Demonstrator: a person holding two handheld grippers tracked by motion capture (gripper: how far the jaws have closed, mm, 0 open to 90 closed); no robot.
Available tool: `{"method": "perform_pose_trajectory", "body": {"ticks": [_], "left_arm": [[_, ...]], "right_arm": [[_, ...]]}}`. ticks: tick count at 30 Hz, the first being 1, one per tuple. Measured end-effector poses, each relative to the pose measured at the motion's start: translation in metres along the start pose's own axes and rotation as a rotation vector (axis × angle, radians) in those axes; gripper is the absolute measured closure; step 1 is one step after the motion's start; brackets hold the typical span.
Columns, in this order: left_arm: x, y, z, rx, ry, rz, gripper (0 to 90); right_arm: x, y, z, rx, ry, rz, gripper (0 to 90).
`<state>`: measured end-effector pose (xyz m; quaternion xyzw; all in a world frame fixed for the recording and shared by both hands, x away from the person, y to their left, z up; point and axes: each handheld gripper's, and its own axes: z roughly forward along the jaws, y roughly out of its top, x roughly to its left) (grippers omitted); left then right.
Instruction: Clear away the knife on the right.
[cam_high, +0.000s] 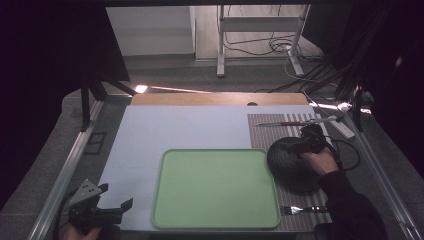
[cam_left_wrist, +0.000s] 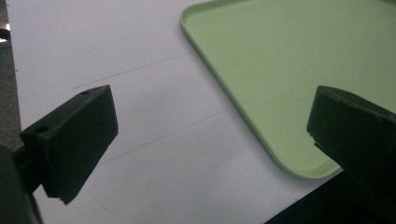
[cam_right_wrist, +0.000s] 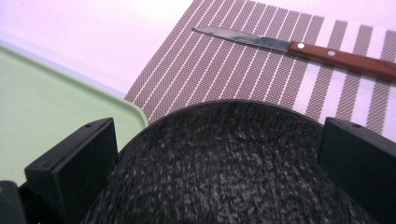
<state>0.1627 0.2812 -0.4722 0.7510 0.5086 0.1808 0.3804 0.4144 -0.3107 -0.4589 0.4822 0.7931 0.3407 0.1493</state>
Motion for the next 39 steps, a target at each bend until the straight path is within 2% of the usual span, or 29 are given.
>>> {"method": "perform_pose_trajectory", "body": {"ticks": [8,12,15,20,28,29,39], "left_arm": [[0.0,0.0,0.0,-0.001,-0.001,0.001,2.1],[0.0,0.0,0.0,-0.001,-0.002,0.001,2.1],[0.0,0.0,0.0,-0.001,-0.002,-0.001,2.1],[0.001,0.0,0.0,-0.001,-0.004,-0.004,2.1],[0.001,0.0,0.0,0.0,-0.004,-0.004,2.1],[0.001,0.0,0.0,0.0,-0.004,-0.004,2.1],[0.001,0.0,0.001,0.001,-0.004,-0.005,2.1]], "right_arm": [[-0.009,0.011,0.008,-0.006,-0.035,0.011,0.0],[-0.016,0.019,0.017,0.002,-0.039,0.042,0.0],[-0.019,0.022,0.021,0.006,-0.038,0.042,0.0],[-0.025,0.03,0.033,0.036,-0.066,0.025,0.0],[-0.034,0.039,0.043,0.06,-0.098,0.025,0.0],[-0.039,0.041,0.047,0.069,-0.115,0.028,0.0],[-0.057,0.048,0.053,0.095,-0.151,0.043,0.0]]}}
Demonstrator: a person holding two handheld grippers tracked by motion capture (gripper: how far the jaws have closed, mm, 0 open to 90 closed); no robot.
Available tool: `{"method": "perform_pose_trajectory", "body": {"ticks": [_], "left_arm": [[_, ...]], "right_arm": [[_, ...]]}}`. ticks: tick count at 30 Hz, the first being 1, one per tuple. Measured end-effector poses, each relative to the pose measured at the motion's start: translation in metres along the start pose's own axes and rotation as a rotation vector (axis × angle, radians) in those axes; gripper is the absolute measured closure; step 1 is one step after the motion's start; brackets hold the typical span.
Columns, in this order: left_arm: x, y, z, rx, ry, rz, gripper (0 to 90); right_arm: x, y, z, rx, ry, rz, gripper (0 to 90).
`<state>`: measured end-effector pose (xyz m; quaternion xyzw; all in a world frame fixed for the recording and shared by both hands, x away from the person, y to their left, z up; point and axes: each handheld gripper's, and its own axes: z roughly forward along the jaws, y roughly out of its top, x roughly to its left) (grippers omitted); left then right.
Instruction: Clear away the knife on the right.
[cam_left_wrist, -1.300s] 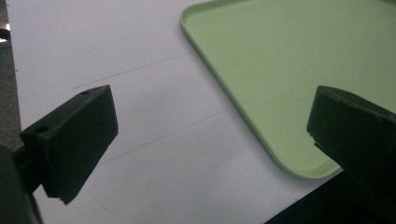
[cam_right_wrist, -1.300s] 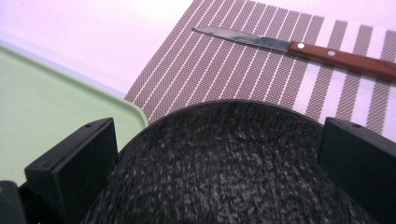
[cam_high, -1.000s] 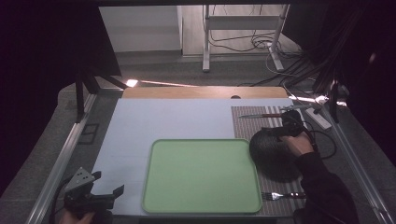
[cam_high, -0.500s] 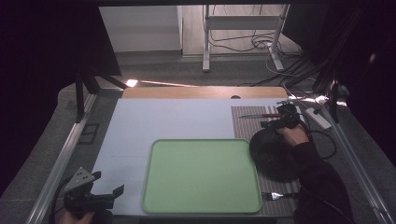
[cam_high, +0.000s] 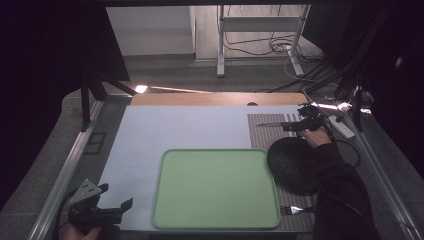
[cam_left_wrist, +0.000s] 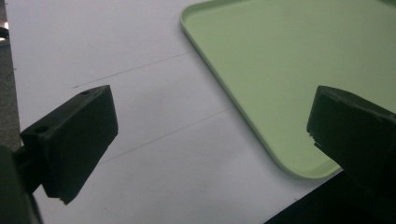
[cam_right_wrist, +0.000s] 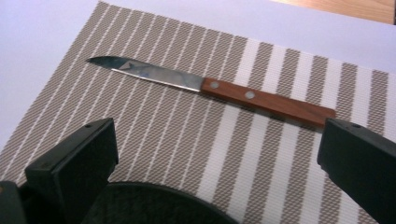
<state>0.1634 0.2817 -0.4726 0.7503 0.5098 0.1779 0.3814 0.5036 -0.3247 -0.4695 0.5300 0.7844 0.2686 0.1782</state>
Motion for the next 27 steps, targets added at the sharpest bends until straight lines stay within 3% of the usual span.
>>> {"method": "perform_pose_trajectory", "body": {"ticks": [5,13,15,18,19,23,24,25,26,27], "left_arm": [[0.0,0.0,0.0,0.002,0.0,-0.001,2.1],[0.0,0.0,0.0,0.003,-0.001,-0.002,2.1],[0.0,0.0,0.0,0.003,-0.001,-0.003,2.1],[0.0,0.0,0.0,0.005,0.0,-0.003,2.1],[0.0,0.0,0.0,0.005,0.0,-0.002,2.1],[0.0,0.0,0.0,0.005,0.0,-0.003,2.1],[0.0,0.0,0.0,0.005,-0.001,-0.002,2.1],[0.0,0.0,0.0,0.005,-0.001,-0.002,2.1],[0.0,0.0,0.0,0.005,-0.001,-0.002,2.1],[0.0,0.0,0.001,0.006,0.0,-0.002,2.1]], "right_arm": [[-0.008,0.004,0.005,0.011,-0.012,0.017,0.0],[-0.016,0.009,0.018,0.044,-0.046,0.001,0.0],[-0.021,0.012,0.021,0.034,-0.051,0.028,1.2],[-0.025,0.013,0.022,0.028,-0.052,0.032,9.3],[-0.028,0.014,0.022,0.017,-0.054,0.03,23.6],[-0.033,0.017,0.024,0.033,-0.023,0.022,52.0],[-0.033,0.017,0.024,0.033,-0.023,0.022,52.0],[-0.034,0.019,0.025,0.047,-0.016,0.01,65.7],[-0.034,0.019,0.025,0.047,-0.016,0.01,65.7],[-0.035,0.02,0.026,0.044,-0.011,0.007,72.1]]}}
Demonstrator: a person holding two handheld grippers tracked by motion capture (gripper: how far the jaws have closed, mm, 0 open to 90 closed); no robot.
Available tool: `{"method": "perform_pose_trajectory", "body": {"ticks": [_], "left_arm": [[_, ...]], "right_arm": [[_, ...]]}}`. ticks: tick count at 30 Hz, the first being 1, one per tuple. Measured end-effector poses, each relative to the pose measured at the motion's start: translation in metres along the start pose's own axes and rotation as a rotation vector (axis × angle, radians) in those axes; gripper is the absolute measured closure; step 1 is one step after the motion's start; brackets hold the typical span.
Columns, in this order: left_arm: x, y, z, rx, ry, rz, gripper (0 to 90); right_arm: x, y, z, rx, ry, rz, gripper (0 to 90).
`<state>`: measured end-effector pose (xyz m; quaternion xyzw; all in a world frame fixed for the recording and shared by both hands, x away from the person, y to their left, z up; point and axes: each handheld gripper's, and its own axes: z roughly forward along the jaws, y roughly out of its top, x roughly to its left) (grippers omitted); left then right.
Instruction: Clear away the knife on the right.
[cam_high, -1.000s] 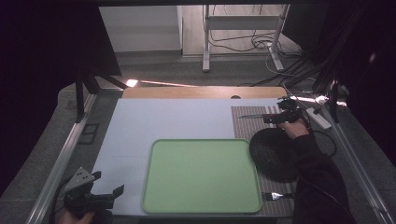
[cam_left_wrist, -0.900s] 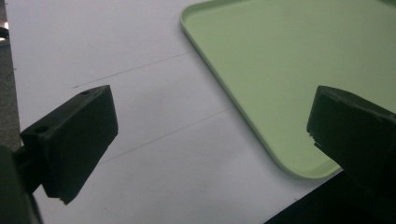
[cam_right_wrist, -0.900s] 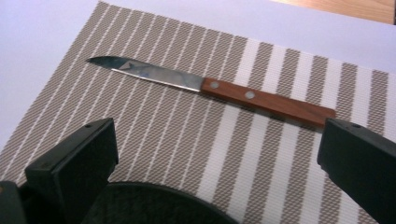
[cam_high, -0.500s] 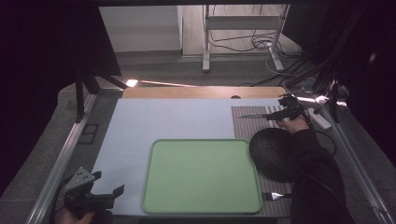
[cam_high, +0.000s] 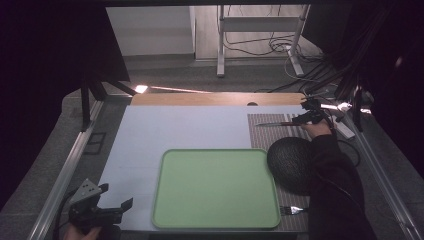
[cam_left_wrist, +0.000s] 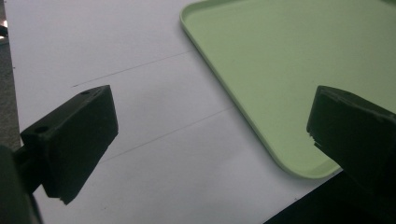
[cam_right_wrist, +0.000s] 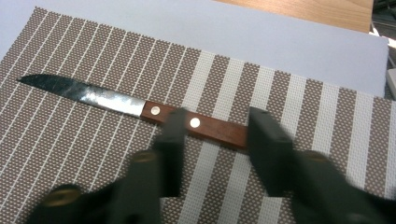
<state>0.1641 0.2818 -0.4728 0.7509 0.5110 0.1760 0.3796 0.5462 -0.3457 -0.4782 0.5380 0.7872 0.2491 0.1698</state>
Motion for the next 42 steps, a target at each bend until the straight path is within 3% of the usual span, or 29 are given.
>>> {"method": "perform_pose_trajectory", "body": {"ticks": [3,16,26,42], "left_arm": [[0.0,0.0,0.0,-0.001,0.0,0.001,2.1],[-0.001,0.0,0.0,0.004,0.004,0.004,2.2],[-0.002,0.0,-0.001,0.006,0.005,0.017,2.2],[-0.002,0.0,-0.001,0.005,0.001,0.019,2.2]], "right_arm": [[-0.003,0.004,0.004,-0.007,-0.007,-0.004,89.3],[-0.009,0.009,0.03,0.033,-0.073,-0.022,89.7],[-0.008,-0.004,0.019,0.089,0.001,-0.018,89.6],[0.007,-0.018,0.006,0.145,0.038,-0.062,89.7]]}}
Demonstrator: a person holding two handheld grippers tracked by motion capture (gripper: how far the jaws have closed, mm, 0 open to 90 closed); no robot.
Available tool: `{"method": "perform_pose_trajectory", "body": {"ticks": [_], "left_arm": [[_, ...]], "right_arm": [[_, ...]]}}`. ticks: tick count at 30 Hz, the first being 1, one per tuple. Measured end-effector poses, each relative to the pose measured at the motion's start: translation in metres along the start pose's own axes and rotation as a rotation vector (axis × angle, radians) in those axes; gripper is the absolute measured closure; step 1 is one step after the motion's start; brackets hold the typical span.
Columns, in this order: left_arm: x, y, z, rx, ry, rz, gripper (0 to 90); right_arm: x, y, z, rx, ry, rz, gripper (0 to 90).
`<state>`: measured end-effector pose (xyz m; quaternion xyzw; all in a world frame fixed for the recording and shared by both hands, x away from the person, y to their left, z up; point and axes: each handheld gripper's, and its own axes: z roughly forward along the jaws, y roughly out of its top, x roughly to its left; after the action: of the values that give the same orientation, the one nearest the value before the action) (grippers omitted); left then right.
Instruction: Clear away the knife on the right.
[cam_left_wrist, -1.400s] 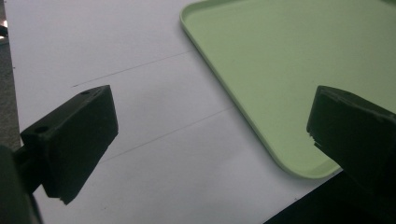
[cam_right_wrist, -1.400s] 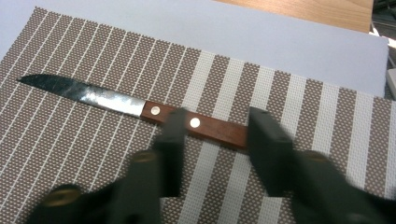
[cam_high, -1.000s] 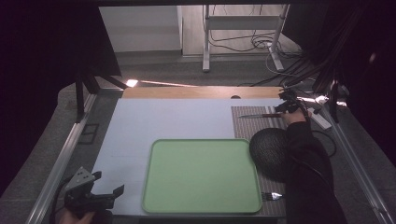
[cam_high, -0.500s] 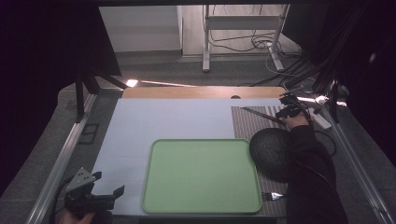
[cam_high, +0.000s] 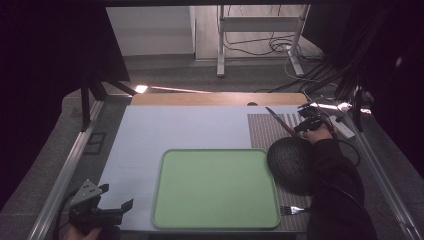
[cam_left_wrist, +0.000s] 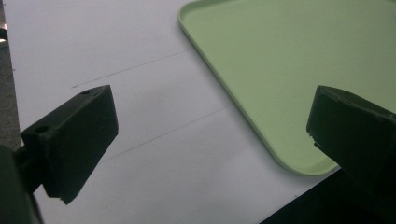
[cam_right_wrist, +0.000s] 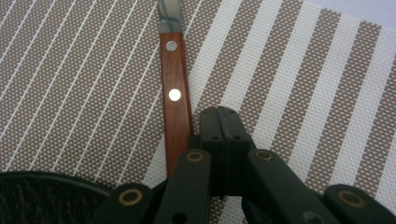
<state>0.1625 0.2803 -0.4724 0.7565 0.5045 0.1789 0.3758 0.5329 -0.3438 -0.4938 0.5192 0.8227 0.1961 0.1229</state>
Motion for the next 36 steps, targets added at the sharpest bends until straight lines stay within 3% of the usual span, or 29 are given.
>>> {"method": "perform_pose_trajectory", "body": {"ticks": [5,9,13,14,15,16,17,18,20,29,36], "left_arm": [[0.0,0.0,0.0,0.001,0.001,0.004,2.3],[0.0,0.0,0.0,0.001,0.001,0.005,2.2],[-0.001,0.0,0.0,0.0,0.0,0.006,2.3],[-0.001,0.0,0.0,0.001,0.0,0.007,2.3],[-0.001,0.0,0.0,0.0,0.0,0.007,2.3],[-0.001,0.0,0.0,0.001,0.0,0.008,2.3],[-0.001,0.0,0.0,0.0,0.0,0.008,2.3],[-0.001,0.0,0.0,0.0,0.0,0.008,2.3],[0.0,0.0,0.0,0.0,-0.001,0.007,2.3],[-0.001,0.0,0.0,0.0,-0.001,0.007,2.3],[-0.001,0.0,0.0,0.0,-0.001,0.008,2.3]], "right_arm": [[-0.001,0.001,0.0,0.0,0.003,0.003,89.6],[-0.002,0.003,-0.007,-0.039,0.007,0.027,84.9],[0.002,0.007,-0.011,-0.063,0.023,0.04,70.3],[0.004,0.009,-0.012,-0.072,0.021,0.036,64.5],[0.008,0.012,-0.012,-0.081,0.021,0.032,53.1],[0.008,0.012,-0.012,-0.081,0.021,0.032,53.1],[0.011,0.014,-0.013,-0.094,0.008,0.03,42.6],[0.011,0.014,-0.013,-0.094,0.008,0.03,42.6],[0.014,0.017,-0.013,-0.104,0.013,0.032,31.0],[0.025,0.024,-0.005,-0.089,0.019,-0.012,1.3],[0.03,0.028,0.001,-0.056,0.021,-0.028,0.0]]}}
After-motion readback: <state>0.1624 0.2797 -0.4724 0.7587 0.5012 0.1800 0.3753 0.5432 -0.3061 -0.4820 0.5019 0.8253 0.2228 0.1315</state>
